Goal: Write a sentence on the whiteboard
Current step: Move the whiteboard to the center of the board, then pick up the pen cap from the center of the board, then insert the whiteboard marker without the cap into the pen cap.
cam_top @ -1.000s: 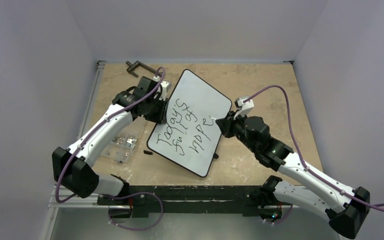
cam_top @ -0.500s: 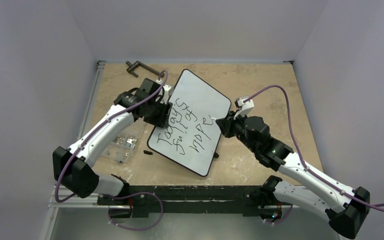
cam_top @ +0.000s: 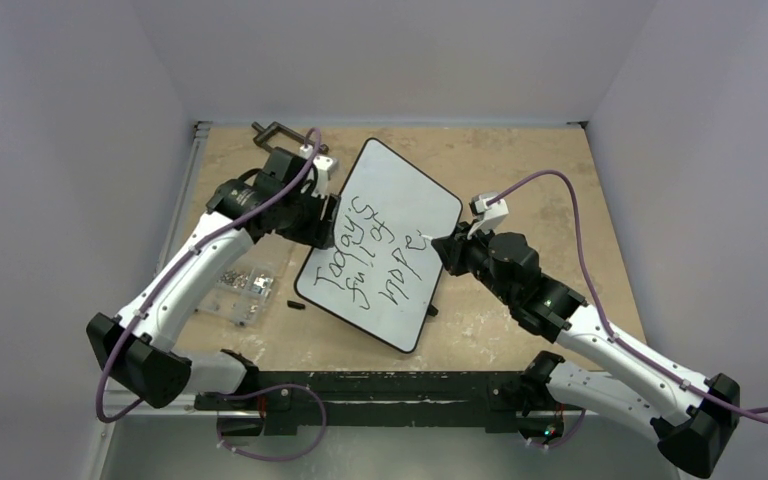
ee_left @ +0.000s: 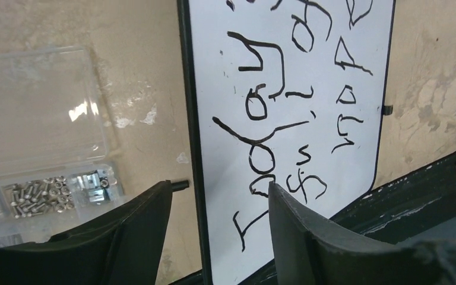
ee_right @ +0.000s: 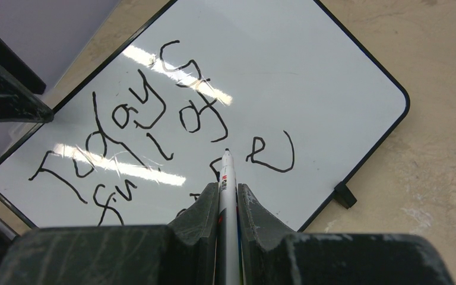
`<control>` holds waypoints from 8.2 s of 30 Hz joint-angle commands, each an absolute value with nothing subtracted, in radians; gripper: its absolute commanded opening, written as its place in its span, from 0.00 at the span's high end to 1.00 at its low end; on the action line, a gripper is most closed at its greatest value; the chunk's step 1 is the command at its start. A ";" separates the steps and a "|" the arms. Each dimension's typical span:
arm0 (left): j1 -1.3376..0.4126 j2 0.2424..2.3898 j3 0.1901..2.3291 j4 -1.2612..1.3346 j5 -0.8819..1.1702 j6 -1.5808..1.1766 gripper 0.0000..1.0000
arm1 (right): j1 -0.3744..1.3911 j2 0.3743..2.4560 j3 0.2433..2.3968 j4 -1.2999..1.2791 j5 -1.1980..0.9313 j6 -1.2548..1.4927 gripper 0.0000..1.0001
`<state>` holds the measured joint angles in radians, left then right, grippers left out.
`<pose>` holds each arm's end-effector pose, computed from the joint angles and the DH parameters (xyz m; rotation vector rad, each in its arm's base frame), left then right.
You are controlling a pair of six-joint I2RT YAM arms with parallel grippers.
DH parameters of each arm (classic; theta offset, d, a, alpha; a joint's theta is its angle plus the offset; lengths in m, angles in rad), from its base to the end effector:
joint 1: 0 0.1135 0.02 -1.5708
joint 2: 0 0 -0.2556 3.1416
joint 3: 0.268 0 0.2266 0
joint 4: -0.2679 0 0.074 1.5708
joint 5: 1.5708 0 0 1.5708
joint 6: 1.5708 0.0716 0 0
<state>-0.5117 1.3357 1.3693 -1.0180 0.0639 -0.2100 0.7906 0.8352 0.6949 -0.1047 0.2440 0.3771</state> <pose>0.2221 -0.1300 0.3082 0.4143 2.5592 -0.3539 0.1617 0.1388 0.2971 -0.2055 1.8390 0.6044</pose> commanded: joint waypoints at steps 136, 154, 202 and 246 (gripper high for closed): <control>-0.456 1.233 0.643 -0.775 -0.398 -1.667 0.51 | 0.772 0.703 0.755 -0.205 0.245 0.346 1.00; -0.454 1.372 0.731 -0.829 -0.434 -1.653 0.79 | 0.771 0.731 0.774 -0.205 0.244 0.343 1.00; -0.454 0.785 0.953 -0.698 -0.253 -1.609 1.00 | 0.900 1.027 0.969 0.230 -0.195 0.275 1.00; -0.422 0.819 0.905 -0.497 -0.059 -1.801 1.00 | 0.945 1.228 1.059 0.259 -0.097 0.199 1.00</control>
<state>-0.4309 0.8238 0.9104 -0.5385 -0.0734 -1.7885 0.9379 1.2247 1.0065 0.2050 -0.1162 0.2176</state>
